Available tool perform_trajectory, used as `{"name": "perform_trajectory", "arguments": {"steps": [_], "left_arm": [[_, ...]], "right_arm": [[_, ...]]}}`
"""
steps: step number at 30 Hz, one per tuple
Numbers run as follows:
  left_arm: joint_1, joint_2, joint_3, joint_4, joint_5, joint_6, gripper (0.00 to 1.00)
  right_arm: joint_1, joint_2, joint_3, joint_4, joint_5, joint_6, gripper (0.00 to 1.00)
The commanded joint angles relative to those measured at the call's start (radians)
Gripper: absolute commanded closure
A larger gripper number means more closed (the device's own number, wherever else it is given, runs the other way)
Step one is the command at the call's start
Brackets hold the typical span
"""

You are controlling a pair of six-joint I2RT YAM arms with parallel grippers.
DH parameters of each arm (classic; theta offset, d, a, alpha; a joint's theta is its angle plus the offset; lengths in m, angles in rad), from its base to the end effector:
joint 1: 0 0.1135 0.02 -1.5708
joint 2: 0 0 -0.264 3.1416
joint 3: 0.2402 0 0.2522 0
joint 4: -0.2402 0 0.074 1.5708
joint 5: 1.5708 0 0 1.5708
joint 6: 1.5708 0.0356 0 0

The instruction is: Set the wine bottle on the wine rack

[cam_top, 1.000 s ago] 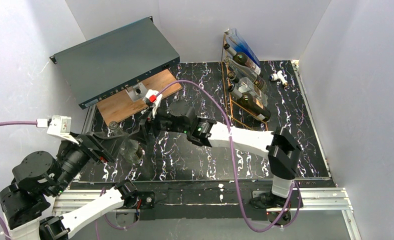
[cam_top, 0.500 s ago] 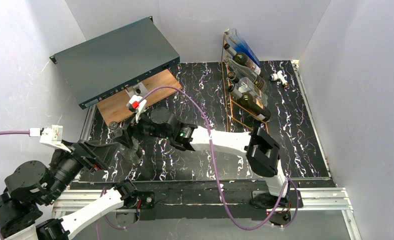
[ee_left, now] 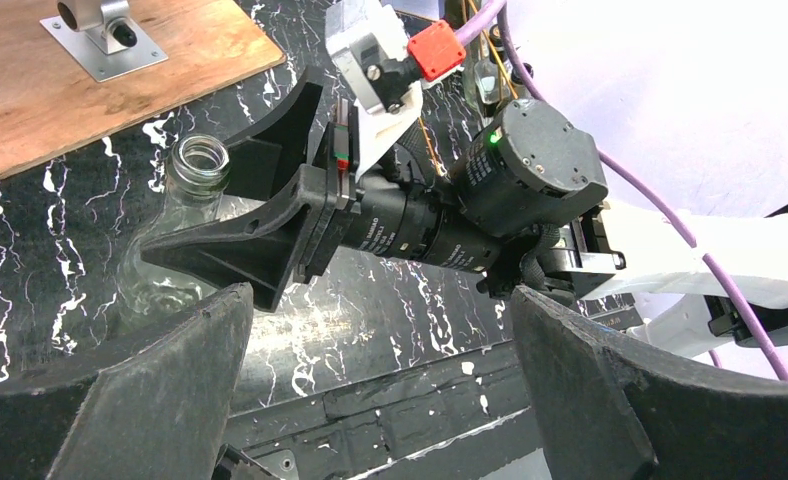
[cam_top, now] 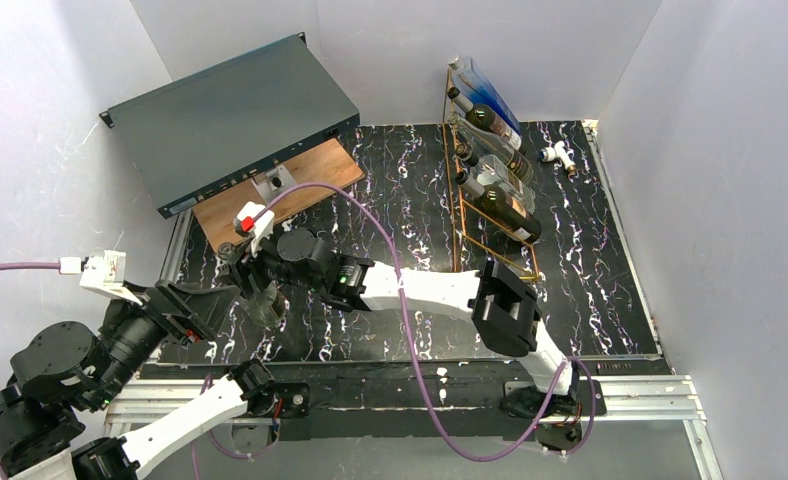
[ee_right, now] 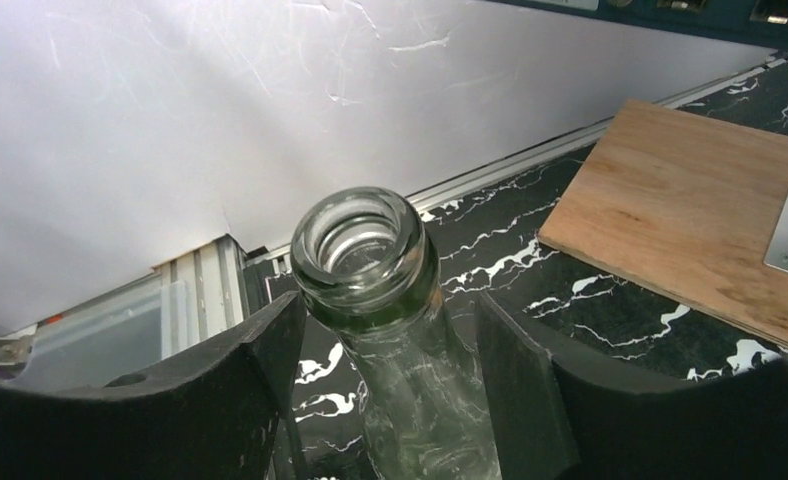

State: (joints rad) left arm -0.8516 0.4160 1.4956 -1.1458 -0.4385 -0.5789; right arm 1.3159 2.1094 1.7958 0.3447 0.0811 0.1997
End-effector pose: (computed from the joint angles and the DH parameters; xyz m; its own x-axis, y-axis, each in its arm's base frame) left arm -0.0234 0.0497 0.4575 -0.2564 -0.4590 -0.8506 0.3127 0.7933 -0.5224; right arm 0.1330 0.4990 0.3250 -0.1796 0.0949 -0.9792 -0.9269 0.3172 0.2007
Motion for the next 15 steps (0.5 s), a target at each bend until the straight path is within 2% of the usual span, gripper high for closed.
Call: {"name": "perform_trajectory", "arguments": {"steps": [1, 6, 15], "left_arm": [[0.006, 0.004, 0.0, -0.012, -0.029, -0.01, 0.01], [0.006, 0.018, -0.001, -0.012, -0.03, -0.01, 0.01], [0.006, 0.032, -0.004, -0.01, -0.03, -0.009, 0.01]], "right_arm": [[0.009, 0.006, 0.054, 0.011, 0.049, -0.026, 0.33], [0.009, 0.012, 0.056, 0.003, 0.05, -0.019, 0.51], [0.009, -0.043, 0.021, 0.028, 0.051, -0.034, 0.94]]}}
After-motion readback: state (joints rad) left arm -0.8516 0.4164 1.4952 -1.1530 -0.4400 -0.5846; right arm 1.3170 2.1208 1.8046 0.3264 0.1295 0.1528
